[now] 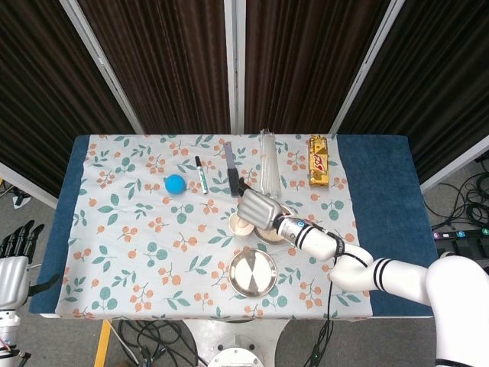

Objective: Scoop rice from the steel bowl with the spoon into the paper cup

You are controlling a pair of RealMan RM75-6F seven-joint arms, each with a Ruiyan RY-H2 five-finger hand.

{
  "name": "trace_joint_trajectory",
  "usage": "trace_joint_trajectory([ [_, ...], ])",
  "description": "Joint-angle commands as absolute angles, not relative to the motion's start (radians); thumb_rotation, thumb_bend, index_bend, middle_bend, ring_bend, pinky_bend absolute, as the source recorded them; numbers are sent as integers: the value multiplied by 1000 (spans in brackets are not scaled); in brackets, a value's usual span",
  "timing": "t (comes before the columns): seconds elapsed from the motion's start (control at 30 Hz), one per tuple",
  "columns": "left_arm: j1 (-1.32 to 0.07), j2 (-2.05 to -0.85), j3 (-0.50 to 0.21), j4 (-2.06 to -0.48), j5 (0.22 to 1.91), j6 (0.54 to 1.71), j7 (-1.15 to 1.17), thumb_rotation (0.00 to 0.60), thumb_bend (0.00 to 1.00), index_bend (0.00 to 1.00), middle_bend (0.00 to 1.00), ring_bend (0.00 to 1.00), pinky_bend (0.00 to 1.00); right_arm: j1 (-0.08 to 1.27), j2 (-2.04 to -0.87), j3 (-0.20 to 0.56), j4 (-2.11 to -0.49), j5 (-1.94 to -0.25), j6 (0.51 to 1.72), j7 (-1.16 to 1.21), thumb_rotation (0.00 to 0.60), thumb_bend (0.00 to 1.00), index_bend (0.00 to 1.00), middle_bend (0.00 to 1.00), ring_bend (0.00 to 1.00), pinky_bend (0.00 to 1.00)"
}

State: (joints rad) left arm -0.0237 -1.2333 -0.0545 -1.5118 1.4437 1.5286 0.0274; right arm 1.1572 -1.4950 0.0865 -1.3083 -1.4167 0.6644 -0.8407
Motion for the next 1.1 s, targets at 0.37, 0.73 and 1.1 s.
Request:
trace_joint_trajectory([
  [0.37,-21,-1242,-55,-1498,1447,1532,13,600,55,126,129,81,122,1173,-1491,32,-1324,-1568,742,-1085,600,362,615,572,266,1],
  [0.73,-22,-1245,-58,-1488,1448,1532,0,600,54,126,129,81,122,1162,-1468,64,-1354,-1510,724,-1179,600,363,617,576,265,0],
  [1.1,-25,-1243,-62,-1493,1446,1530,7,600,55,126,129,81,122,1163,-1489,55,-1346,-1523,726,-1181,600,367,621,580,266,0],
])
